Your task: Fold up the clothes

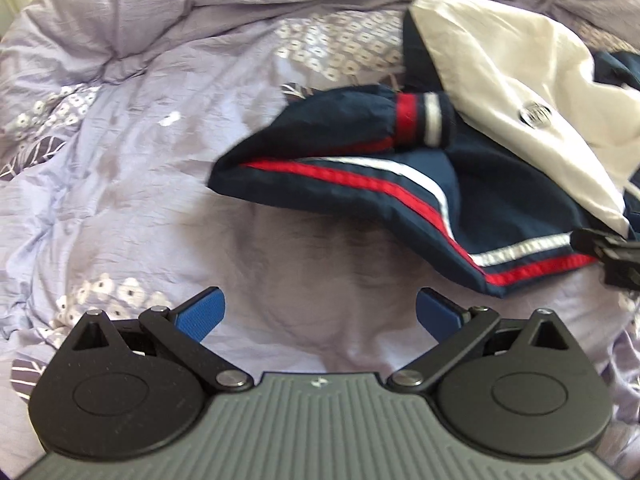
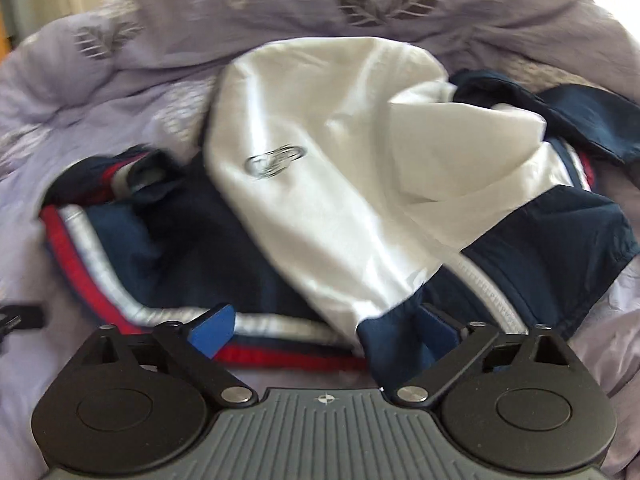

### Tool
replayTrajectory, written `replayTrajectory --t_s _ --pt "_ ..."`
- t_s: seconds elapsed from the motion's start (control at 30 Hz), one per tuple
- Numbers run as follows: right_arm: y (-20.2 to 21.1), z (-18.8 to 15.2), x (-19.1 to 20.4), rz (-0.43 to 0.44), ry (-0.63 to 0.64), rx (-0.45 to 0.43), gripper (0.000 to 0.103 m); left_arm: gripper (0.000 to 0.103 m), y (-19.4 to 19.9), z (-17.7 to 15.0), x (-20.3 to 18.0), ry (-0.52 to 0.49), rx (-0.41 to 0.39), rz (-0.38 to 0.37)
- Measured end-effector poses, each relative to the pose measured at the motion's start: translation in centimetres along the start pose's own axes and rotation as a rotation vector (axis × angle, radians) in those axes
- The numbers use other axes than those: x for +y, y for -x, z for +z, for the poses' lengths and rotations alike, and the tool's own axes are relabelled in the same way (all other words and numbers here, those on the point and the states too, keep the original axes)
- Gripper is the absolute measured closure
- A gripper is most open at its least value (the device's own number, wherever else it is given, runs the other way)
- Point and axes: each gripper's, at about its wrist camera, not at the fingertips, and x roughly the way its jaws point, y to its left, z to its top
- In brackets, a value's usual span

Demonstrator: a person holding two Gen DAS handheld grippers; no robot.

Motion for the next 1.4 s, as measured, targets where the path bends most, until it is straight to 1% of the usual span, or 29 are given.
replayTrajectory --t_s 0.03,0.07,0.1,0.13,0.17,0.27,0.37,0.4,0.5,0.6,0.63,0.67,0.7,0.73,0.8,0.83,0.87,0.9,0.93,1.03,1.07,1.1,1.13,1.17,1.2,1.23,1.27,1.3,1.4 --pt "-0.7 0.3 0.2 -0.061 0.007 -0.008 0.02 0.0 0.0 0.1 0.3 0.007 0.0 0.001" --pt "-1.5 0.5 0.6 -0.118 0.048 -0.002 0.044 0.0 0.0 0.3 0.5 0.011 0.001 0.003" --pt "-1.9 0.5 0.9 -0.167 0.086 0.008 0.085 0.0 0.0 0.5 0.6 0.013 0.002 0.004" --pt "-2.1 0.6 1.0 -0.201 0.118 0.019 0.086 0.0 0.1 0.6 0.6 0.012 0.001 0.004" --pt "-1.7 0.7 0.8 -0.184 0.137 0.036 0.093 0.0 0.2 0.7 0.7 0.009 -0.003 0.0" --pt "0.6 0.6 -0.8 -0.144 0.198 0.102 0.094 0.0 0.6 1.4 0.7 0.0 -0.023 -0.018" --pt "3.0 -0.9 -3.7 -0.144 0.238 0.223 0.095 0.0 0.8 2.5 0.5 -0.027 -0.056 -0.024" --pt "3.7 -1.4 -4.8 -0.151 0.25 0.264 0.095 0.0 0.8 3.0 0.4 -0.04 -0.071 -0.019" --pt "5.7 -3.3 -8.9 -0.236 0.26 0.382 0.094 0.0 0.6 4.2 0.0 -0.09 -0.118 0.017" --pt "7.3 -4.6 -13.5 -0.299 0.268 0.513 0.087 0.0 -0.5 4.6 -0.5 -0.12 -0.145 0.043" --pt "8.1 -4.6 -14.7 -0.29 0.238 0.522 0.084 0.0 -1.3 4.5 -0.8 -0.122 -0.141 0.03" --pt "9.0 -4.4 -15.7 -0.274 0.21 0.524 0.075 0.0 -2.2 4.2 -1.2 -0.128 -0.119 0.004" --pt "10.0 -3.9 -16.0 -0.236 0.189 0.493 0.062 0.0 -3.1 3.8 -1.9 -0.134 -0.084 -0.026" --pt "11.1 -3.1 -15.8 -0.21 0.179 0.436 0.045 0.0 -4.0 3.2 -2.6 -0.141 -0.045 -0.057" --pt "12.9 -0.9 -14.2 -0.151 0.201 0.295 0.024 0.0 -4.8 2.0 -3.6 -0.145 -0.013 -0.075" --pt "13.4 0.4 -12.9 -0.12 0.231 0.221 0.017 0.0 -5.0 1.3 -4.1 -0.147 -0.005 -0.077" --pt "13.1 2.1 -11.0 -0.086 0.284 0.16 0.013 0.0 -5.1 0.8 -4.3 -0.149 -0.001 -0.077" --pt "12.8 3.8 -9.0 -0.054 0.339 0.103 0.006 0.0 -5.0 0.5 -4.2 -0.153 0.001 -0.077" --pt "11.9 5.4 -6.5 -0.023 0.4 0.067 0.003 0.0 -4.8 0.5 -3.6 -0.151 0.003 -0.074" --pt "6.5 9.1 1.7 0.019 0.569 0.002 0.0 0.0 -3.8 0.7 -0.8 -0.102 -0.002 -0.057" --pt "4.1 9.9 4.2 -0.021 0.606 -0.017 0.0 0.0 -3.5 0.8 0.5 -0.073 -0.004 -0.055" --pt "0.7 10.8 5.7 -0.099 0.629 -0.021 0.0 0.0 -3.1 0.9 1.8 -0.041 -0.003 -0.059" --pt "-2.5 11.3 6.9 -0.174 0.642 0.01 0.002 0.0 -2.8 0.9 3.0 -0.006 -0.001 -0.07" --pt "-5.6 11.8 7.7 -0.242 0.648 0.048 0.023 0.0 -2.5 0.8 4.2 0.022 0.002 -0.083" --pt "-7.6 11.7 7.7 -0.281 0.626 0.096 0.074 0.0 -2.2 0.8 5.2 0.046 0.005 -0.097" --pt "-8.5 11.5 7.5 -0.303 0.588 0.112 0.083 0.0 -2.0 0.9 6.0 0.062 0.008 -0.103" --pt "-9.0 11.3 7.4 -0.312 0.558 0.122 0.087 0.0 -1.7 1.0 6.5 0.064 0.004 -0.095" --pt "-8.5 10.9 7.7 -0.275 0.562 0.114 0.092 0.0 -1.4 1.1 6.9 0.059 -0.003 -0.082" --pt "-5.0 8.6 9.5 -0.071 0.63 0.108 0.093 0.0 -0.5 2.0 8.0 0.021 -0.05 -0.043"
